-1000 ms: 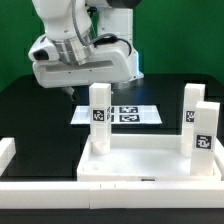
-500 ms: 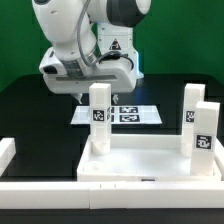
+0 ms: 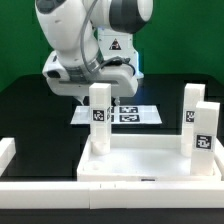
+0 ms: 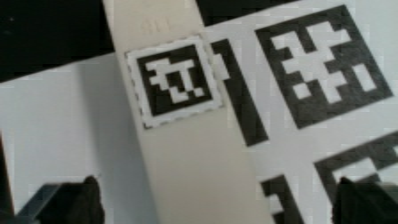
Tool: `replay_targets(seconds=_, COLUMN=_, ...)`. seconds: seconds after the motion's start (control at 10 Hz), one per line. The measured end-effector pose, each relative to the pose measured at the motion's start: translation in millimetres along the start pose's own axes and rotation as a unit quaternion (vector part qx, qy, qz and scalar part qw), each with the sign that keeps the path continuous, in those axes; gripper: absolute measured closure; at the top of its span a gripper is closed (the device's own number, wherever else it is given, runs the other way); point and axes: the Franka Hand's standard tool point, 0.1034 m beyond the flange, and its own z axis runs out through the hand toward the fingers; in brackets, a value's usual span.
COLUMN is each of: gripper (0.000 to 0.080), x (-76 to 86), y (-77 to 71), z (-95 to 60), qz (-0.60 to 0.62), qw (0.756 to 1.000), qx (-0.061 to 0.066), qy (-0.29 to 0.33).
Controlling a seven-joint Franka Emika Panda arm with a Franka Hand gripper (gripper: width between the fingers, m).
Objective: Assemble desk
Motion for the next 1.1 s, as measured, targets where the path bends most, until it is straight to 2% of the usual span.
replay_targets(seconds=0.3, gripper=0.0151, x=0.6, y=2.7, z=1.7, qz=0.002, qw=1.0, qx=-0.002, qy=0.003)
replay_targets(seconds=0.6, gripper=0.0518, x=0.7, y=2.8, z=1.6, qz=0.003, qw=1.0, qx=-0.002, qy=0.003)
replay_targets(seconds=0.8, gripper=0.0516, x=1.6, y=3.5, z=-0.3, qz=-0.018, qw=1.0, qx=-0.002, qy=0.003)
replay_targets(seconds=1.0, gripper=0.0516, x=14.4, y=6.6, z=-39.6, qz=-0.132, qw=0.991, qx=0.013, qy=0.003)
replay_targets(seconds=1.1, gripper=0.0516, x=23.3, y=10.0, z=-58.1, qz=-0.212, qw=0.977, qx=0.018, qy=0.021)
